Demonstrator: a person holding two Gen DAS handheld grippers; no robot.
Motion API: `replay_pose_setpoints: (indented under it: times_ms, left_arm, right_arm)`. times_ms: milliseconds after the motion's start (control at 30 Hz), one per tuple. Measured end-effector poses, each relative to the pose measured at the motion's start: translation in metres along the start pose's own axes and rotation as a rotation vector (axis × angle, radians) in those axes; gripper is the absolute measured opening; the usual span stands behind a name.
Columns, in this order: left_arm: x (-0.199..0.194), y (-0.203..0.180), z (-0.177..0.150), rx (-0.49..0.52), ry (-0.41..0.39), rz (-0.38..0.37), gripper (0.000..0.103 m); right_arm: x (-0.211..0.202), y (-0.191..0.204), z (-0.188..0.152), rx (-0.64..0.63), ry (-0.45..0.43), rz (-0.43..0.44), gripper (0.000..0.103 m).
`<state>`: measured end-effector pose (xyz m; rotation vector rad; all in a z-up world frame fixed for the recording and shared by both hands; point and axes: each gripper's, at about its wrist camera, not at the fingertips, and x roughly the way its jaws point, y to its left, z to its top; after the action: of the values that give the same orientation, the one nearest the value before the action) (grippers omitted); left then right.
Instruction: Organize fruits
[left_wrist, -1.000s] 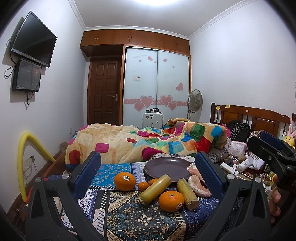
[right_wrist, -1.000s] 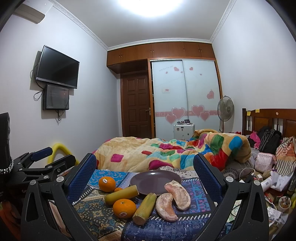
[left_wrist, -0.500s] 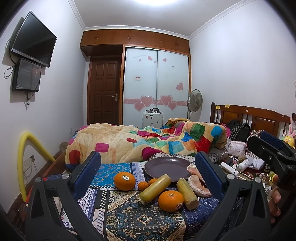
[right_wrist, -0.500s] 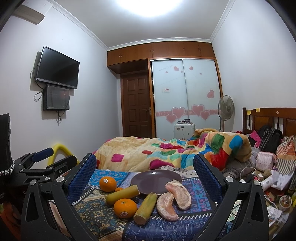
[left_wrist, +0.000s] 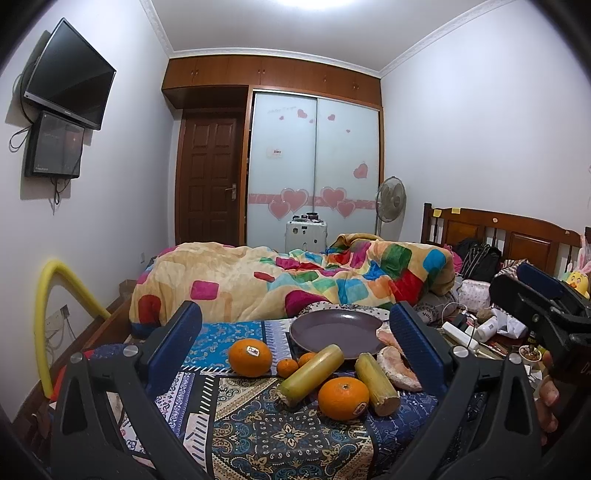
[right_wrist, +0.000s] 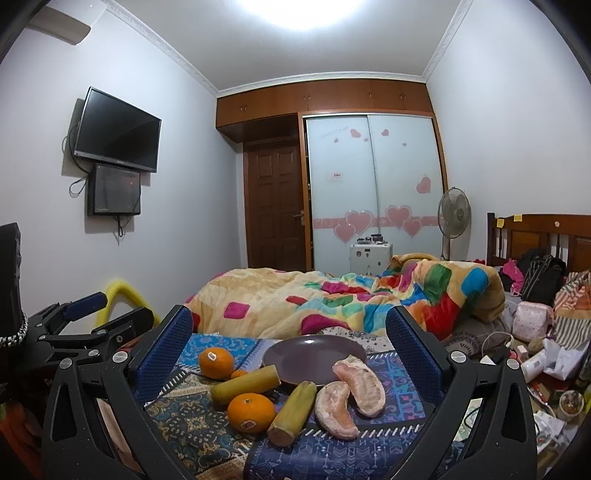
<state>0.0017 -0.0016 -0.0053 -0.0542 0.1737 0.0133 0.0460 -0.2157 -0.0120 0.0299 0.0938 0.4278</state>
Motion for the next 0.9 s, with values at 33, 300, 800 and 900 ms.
replay_pose_setpoints:
  times_ms: [33,300,800,900]
  left_arm:
    - [0.001,0.001,-0.001,-0.001,0.001,0.003,0.103]
    - [0.024,0.014,-0.012,0.015,0.063,0.02,0.103]
    - [0.116,0.056,-0.037,0.086,0.329,0.042,0.083]
    - [0.138,0.063,-0.045,0.074,0.397,0.022,0.077]
  right_arm:
    - [0.003,0.0,-0.001,0.0,0.009,0.004,0.103]
    - [0.032,-0.008,-0.019,-0.039,0.121,0.014,0.103]
    - [0.101,-0.065,-0.044,-0.161,0.364,-0.071,0.103]
    - [0.114,-0.072,-0.051,-0.155,0.417,-0.053,0.094]
